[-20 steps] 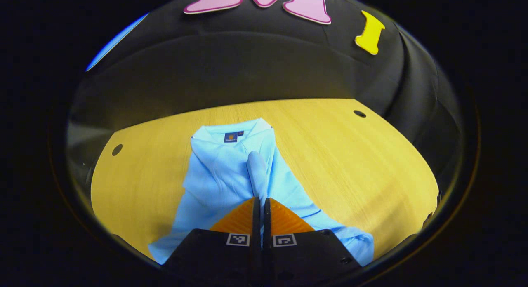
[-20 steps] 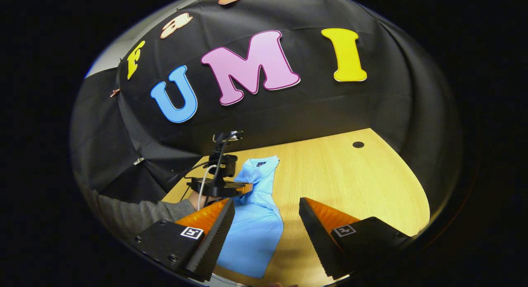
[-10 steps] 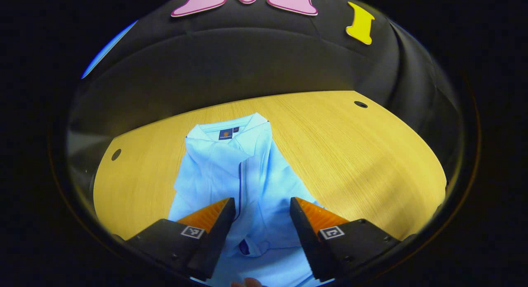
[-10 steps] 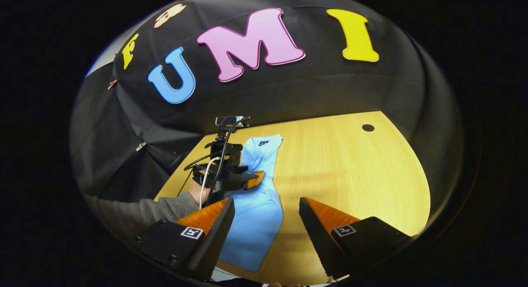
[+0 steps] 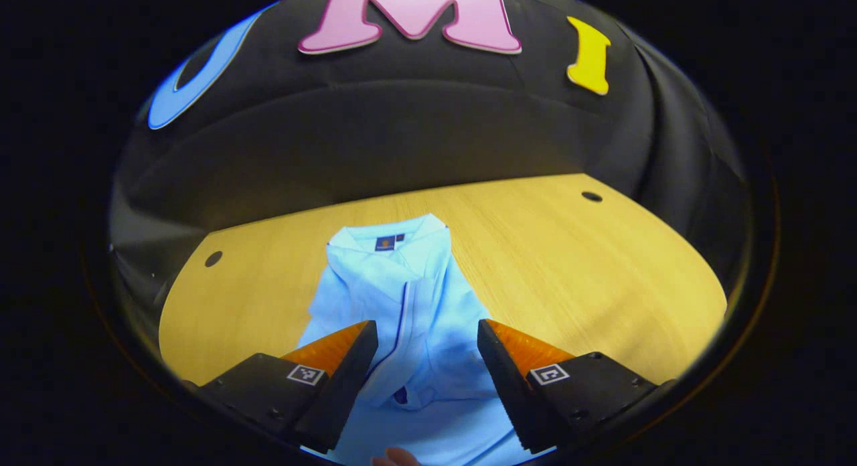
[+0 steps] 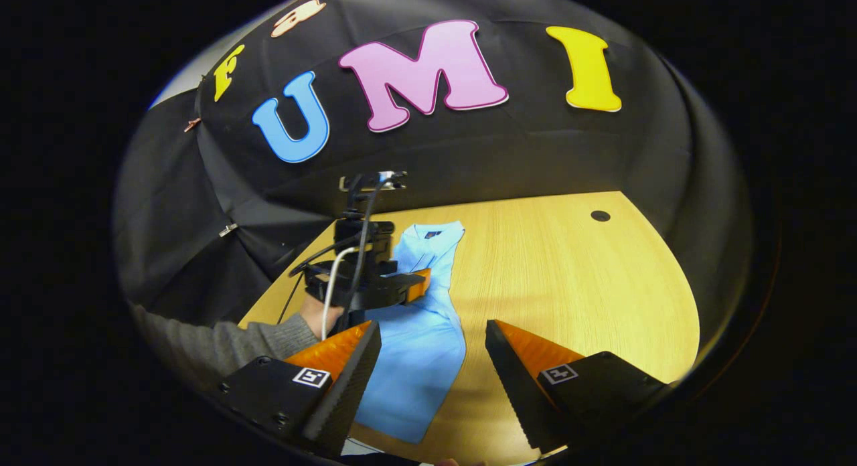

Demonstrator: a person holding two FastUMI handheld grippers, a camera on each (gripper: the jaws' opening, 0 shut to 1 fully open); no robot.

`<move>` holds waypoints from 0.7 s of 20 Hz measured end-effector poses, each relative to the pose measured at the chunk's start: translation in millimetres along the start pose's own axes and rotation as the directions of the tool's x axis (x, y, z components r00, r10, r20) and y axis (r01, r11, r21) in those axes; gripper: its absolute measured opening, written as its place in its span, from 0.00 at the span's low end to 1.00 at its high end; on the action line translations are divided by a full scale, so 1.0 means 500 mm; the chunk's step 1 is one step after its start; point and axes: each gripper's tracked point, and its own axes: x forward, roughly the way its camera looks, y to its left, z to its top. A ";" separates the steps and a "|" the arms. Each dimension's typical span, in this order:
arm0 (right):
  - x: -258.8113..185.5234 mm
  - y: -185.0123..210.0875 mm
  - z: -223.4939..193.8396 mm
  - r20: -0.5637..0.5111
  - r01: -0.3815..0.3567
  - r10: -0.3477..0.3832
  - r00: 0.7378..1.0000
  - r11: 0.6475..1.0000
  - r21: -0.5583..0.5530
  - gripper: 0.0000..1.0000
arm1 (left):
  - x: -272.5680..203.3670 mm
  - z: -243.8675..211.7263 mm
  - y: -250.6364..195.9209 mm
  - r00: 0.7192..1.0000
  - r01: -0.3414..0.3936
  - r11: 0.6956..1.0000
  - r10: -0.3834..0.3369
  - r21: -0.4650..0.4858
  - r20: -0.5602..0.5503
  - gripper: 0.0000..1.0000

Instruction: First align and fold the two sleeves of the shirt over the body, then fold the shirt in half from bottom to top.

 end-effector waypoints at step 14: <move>-0.090 0.073 -0.321 -0.140 0.234 -0.230 0.963 0.972 0.013 0.98 | -0.515 -0.319 0.278 0.986 -0.025 0.999 0.030 0.032 -0.164 0.96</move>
